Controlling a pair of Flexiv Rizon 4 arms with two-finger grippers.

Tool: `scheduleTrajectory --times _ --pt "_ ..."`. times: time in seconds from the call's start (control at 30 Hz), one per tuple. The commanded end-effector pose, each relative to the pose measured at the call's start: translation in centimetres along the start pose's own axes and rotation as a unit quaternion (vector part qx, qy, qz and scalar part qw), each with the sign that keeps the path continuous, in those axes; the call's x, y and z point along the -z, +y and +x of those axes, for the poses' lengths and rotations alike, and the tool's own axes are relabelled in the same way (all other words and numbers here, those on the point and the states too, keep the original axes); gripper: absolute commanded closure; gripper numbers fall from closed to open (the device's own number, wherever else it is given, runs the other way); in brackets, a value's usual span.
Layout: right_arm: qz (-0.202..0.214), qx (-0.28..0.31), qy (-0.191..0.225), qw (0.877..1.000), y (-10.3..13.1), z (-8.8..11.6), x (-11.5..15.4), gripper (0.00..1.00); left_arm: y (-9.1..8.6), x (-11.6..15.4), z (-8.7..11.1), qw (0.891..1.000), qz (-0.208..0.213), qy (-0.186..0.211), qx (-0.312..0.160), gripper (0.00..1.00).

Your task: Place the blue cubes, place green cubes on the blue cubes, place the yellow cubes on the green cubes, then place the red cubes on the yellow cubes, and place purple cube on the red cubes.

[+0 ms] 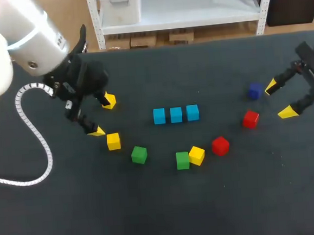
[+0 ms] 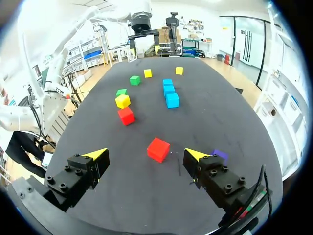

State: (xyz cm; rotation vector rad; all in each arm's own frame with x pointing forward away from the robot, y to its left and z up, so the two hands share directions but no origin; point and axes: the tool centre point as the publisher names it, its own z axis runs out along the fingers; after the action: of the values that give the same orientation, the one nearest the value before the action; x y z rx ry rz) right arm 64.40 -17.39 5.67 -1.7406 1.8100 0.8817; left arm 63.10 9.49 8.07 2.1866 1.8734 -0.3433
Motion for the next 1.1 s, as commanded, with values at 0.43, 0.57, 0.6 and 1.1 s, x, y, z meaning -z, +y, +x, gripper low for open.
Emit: scheduleTrajectory --times 0.43,0.57,0.6,1.1 --pt "0.000 0.001 -0.001 1.000 -0.1 0.0 -0.1 0.00 -2.0 -1.8 -5.6 0.999 0.016 -0.013 0.030 0.00" --pt "0.000 0.001 -0.001 1.000 -0.1 0.0 -0.1 0.00 -2.3 -2.7 -7.5 0.998 0.017 -0.017 0.052 0.00" --pt "0.000 0.001 -0.001 1.000 -0.1 0.0 -0.1 0.00 -2.4 -3.0 -8.1 0.998 0.018 -0.018 0.051 0.00" --pt "0.000 0.001 -0.001 1.000 -0.1 0.0 -0.1 0.00 -3.0 -6.7 -12.9 0.998 0.045 -0.018 0.031 0.00"
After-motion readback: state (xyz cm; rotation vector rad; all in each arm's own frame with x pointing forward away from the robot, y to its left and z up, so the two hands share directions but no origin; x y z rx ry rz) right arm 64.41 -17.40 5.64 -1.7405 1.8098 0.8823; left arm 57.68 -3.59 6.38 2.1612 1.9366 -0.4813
